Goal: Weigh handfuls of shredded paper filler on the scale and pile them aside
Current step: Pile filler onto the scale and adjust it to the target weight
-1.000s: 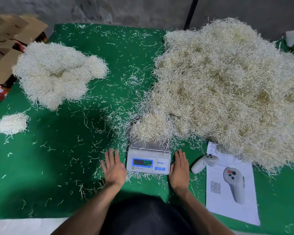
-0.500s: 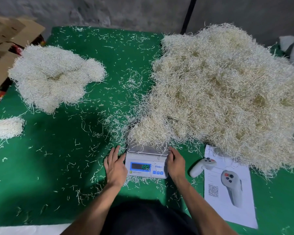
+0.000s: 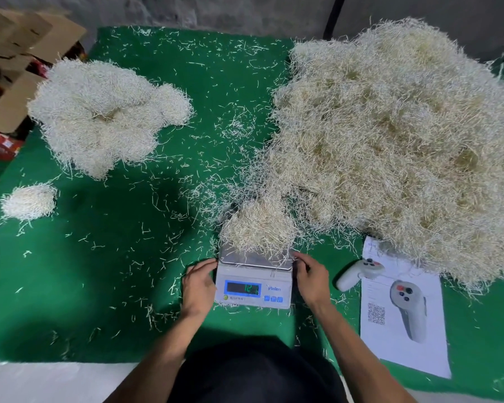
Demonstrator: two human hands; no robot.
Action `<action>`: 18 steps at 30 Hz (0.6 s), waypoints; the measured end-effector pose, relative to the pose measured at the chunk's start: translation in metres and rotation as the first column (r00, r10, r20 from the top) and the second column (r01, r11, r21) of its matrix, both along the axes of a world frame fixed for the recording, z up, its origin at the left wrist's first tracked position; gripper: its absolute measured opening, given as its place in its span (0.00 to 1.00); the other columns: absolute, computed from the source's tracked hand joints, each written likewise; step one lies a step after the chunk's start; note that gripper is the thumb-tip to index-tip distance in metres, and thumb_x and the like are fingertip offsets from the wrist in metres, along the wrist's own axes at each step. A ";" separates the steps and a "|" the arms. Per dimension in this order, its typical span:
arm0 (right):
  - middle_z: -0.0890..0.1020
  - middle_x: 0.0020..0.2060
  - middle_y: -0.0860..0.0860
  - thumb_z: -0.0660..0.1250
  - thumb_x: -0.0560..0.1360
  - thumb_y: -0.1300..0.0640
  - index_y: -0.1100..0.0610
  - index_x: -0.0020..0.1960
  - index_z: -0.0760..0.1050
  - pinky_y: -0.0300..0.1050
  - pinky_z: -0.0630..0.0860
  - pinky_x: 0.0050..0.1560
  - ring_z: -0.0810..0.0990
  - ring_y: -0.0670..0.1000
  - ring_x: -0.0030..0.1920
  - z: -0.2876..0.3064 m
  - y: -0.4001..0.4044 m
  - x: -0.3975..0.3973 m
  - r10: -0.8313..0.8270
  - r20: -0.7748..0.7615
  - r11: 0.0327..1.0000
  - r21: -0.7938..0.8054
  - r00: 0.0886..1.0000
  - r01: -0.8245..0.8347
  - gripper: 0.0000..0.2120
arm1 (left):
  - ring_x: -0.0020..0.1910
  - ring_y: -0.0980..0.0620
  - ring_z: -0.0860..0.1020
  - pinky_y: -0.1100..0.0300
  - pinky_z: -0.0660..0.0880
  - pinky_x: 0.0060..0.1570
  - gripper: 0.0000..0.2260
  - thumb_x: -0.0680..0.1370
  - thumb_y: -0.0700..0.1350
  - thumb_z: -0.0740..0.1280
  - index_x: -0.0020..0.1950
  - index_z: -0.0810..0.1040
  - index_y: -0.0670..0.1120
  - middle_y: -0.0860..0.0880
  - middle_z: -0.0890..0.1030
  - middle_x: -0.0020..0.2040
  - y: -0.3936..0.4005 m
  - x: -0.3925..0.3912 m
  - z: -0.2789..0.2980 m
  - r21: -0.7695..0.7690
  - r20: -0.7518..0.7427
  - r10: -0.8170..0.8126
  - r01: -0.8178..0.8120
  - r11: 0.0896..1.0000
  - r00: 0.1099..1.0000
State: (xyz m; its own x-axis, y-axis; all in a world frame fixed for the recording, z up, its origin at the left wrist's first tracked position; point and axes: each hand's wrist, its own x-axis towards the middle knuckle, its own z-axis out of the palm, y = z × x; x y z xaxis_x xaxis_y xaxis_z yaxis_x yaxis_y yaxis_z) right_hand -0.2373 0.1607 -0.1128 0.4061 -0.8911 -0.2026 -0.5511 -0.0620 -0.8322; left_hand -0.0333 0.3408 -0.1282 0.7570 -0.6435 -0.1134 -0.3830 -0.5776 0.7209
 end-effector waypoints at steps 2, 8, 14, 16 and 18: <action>0.86 0.47 0.52 0.59 0.85 0.59 0.56 0.68 0.77 0.34 0.68 0.25 0.70 0.41 0.25 0.011 -0.014 0.006 -0.132 0.025 0.990 -0.040 0.991 0.133 0.14 | 0.66 0.52 0.74 0.51 0.70 0.70 0.17 0.82 0.33 0.60 0.69 0.78 0.45 0.49 0.78 0.68 -0.014 0.011 0.016 -0.081 -0.065 0.109 -0.114 0.990 0.992; 0.81 0.37 0.47 0.61 0.85 0.55 0.52 0.59 0.77 0.37 0.75 0.27 0.76 0.39 0.26 0.055 -0.047 0.051 -0.077 0.108 0.996 0.045 0.991 0.073 0.07 | 0.63 0.55 0.75 0.52 0.76 0.57 0.26 0.81 0.64 0.61 0.74 0.62 0.53 0.50 0.72 0.70 -0.100 0.025 0.089 -0.227 -0.298 0.002 -0.073 0.971 0.955; 0.72 0.30 0.47 0.63 0.84 0.59 0.52 0.54 0.71 0.37 0.69 0.27 0.70 0.45 0.27 0.091 -0.039 0.078 0.032 0.295 0.963 0.246 0.955 -0.109 0.03 | 0.74 0.49 0.67 0.55 0.64 0.69 0.36 0.77 0.62 0.70 0.79 0.64 0.48 0.45 0.66 0.79 -0.145 0.012 0.101 -0.143 -0.492 -0.081 0.012 0.990 0.867; 0.69 0.29 0.48 0.62 0.84 0.59 0.46 0.56 0.69 0.34 0.67 0.27 0.67 0.46 0.28 0.105 -0.041 0.081 0.056 0.341 0.966 0.220 0.938 -0.138 0.07 | 0.71 0.49 0.69 0.54 0.65 0.68 0.40 0.74 0.65 0.71 0.80 0.63 0.47 0.44 0.66 0.79 -0.149 0.016 0.105 -0.134 -0.599 -0.011 -0.087 0.987 0.800; 0.72 0.30 0.48 0.60 0.84 0.64 0.47 0.57 0.72 0.33 0.66 0.26 0.67 0.47 0.29 0.112 -0.044 0.086 0.098 0.325 0.965 0.202 0.940 -0.170 0.11 | 0.75 0.46 0.66 0.49 0.63 0.72 0.49 0.69 0.73 0.70 0.81 0.58 0.51 0.46 0.60 0.81 -0.150 0.017 0.109 -0.129 -0.630 -0.039 -0.055 0.990 0.775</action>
